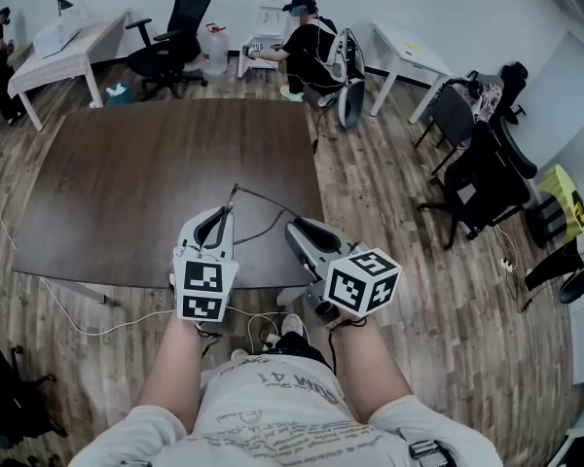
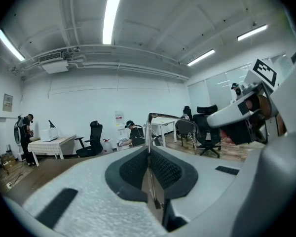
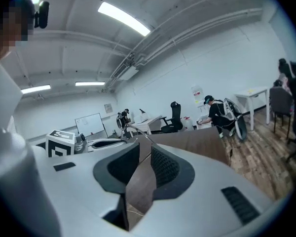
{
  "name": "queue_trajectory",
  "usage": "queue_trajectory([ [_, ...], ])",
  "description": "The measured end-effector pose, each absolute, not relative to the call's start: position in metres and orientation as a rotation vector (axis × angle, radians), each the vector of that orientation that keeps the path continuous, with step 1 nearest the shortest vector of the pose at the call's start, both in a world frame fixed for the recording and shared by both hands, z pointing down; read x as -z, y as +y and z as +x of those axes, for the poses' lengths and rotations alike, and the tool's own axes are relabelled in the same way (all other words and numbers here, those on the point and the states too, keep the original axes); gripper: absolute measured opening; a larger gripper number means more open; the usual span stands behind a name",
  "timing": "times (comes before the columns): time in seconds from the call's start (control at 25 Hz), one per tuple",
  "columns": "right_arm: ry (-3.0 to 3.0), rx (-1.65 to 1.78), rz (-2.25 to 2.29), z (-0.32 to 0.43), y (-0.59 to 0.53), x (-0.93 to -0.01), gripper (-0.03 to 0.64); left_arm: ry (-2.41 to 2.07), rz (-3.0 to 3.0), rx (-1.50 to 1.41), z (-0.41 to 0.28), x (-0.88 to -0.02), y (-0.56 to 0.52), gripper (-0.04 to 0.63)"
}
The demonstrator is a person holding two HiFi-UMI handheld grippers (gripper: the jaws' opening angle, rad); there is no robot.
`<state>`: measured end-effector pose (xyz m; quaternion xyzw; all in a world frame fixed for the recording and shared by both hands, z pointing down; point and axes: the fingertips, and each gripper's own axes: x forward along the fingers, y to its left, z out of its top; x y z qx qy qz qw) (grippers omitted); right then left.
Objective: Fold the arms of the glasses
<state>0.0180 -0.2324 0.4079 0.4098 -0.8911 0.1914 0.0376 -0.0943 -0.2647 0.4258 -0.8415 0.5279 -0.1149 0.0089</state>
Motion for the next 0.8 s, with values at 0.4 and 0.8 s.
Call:
queue_trajectory([
  [0.4,-2.630,-0.342,1.282,0.024,-0.244,-0.390,0.061,1.546,-2.578,0.415,-0.078,-0.421,-0.261,0.031],
  [0.8,-2.575,-0.291,1.233,0.009,-0.245,-0.403,0.038,1.527,-2.574,0.422,-0.079,-0.421,-0.260,0.031],
])
